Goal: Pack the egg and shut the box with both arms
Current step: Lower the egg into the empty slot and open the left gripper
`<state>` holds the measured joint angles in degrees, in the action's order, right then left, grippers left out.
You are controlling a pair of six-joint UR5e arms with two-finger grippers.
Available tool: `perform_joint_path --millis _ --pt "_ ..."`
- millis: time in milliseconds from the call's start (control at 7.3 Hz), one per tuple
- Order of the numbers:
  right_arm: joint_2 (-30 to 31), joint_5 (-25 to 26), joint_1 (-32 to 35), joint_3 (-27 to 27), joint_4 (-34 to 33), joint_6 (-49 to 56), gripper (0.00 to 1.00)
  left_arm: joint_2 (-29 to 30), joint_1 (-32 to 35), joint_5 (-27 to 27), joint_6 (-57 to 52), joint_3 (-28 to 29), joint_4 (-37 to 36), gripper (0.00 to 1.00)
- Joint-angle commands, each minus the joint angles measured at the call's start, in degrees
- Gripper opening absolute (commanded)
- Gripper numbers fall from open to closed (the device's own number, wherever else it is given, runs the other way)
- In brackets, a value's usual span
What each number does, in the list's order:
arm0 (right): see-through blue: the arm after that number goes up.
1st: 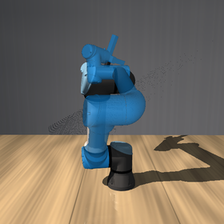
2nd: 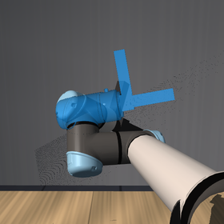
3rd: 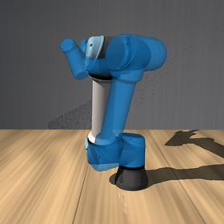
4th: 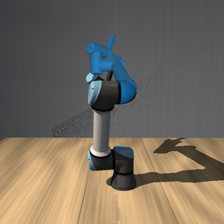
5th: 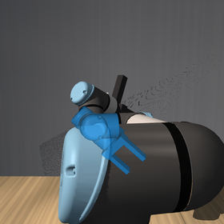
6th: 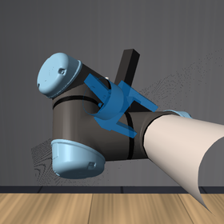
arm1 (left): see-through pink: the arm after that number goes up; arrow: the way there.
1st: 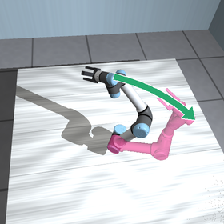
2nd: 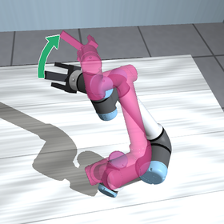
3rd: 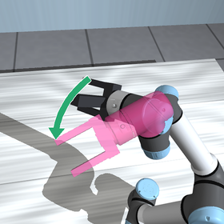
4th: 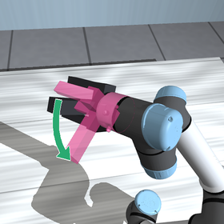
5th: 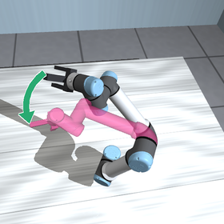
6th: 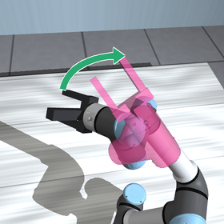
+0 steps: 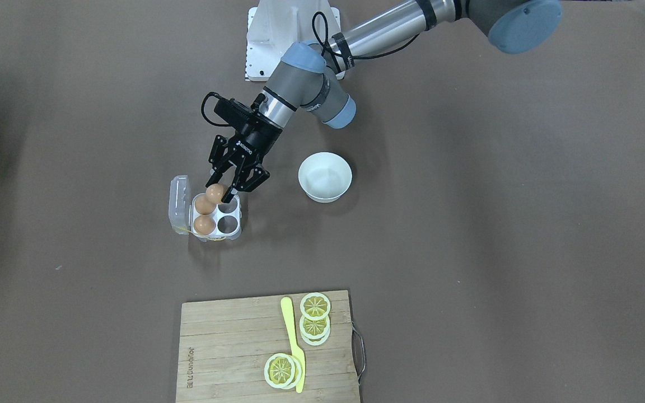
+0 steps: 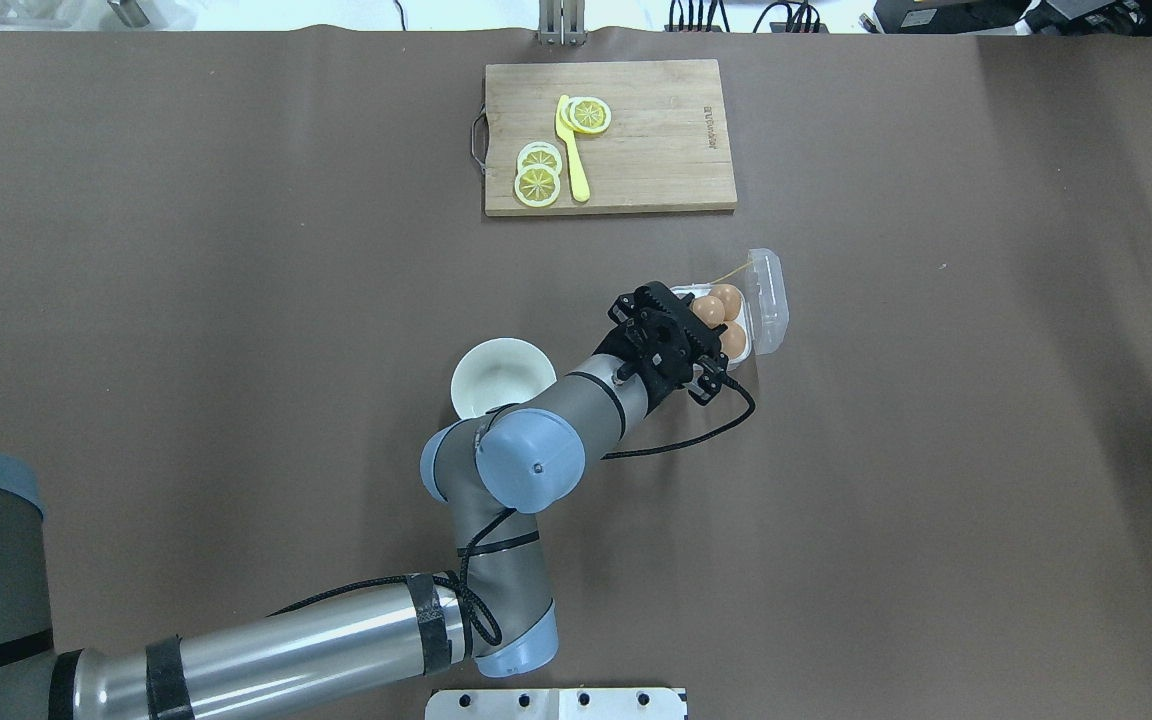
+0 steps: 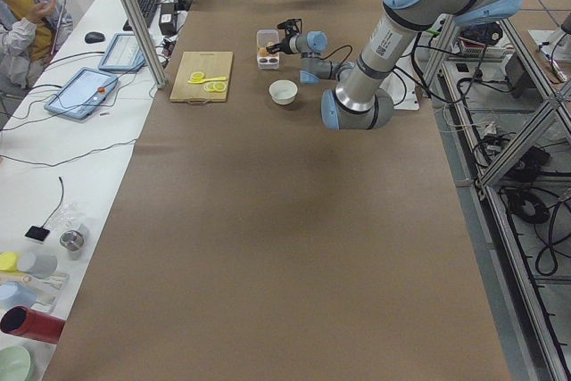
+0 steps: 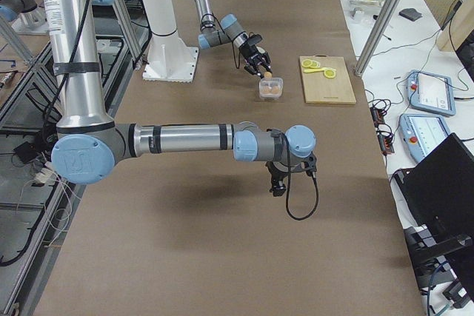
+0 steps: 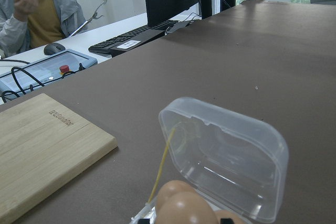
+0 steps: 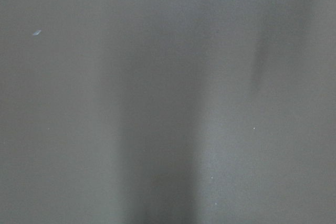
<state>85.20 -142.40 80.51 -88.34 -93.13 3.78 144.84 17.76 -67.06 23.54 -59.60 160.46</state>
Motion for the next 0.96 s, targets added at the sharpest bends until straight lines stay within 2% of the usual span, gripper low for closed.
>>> perform_joint_path --millis 0,411,821 --pt "0.0 -0.1 0.0 -0.1 0.1 0.0 1.00 0.4 0.0 1.4 3.0 0.5 0.9 0.90" --pt "-0.1 -0.1 0.0 -0.1 0.0 0.0 1.00 0.4 0.0 2.1 4.0 1.2 1.0 0.96" --pt "-0.2 -0.1 0.0 -0.3 0.0 0.0 1.00 1.2 0.1 2.0 6.8 0.9 1.0 0.96"
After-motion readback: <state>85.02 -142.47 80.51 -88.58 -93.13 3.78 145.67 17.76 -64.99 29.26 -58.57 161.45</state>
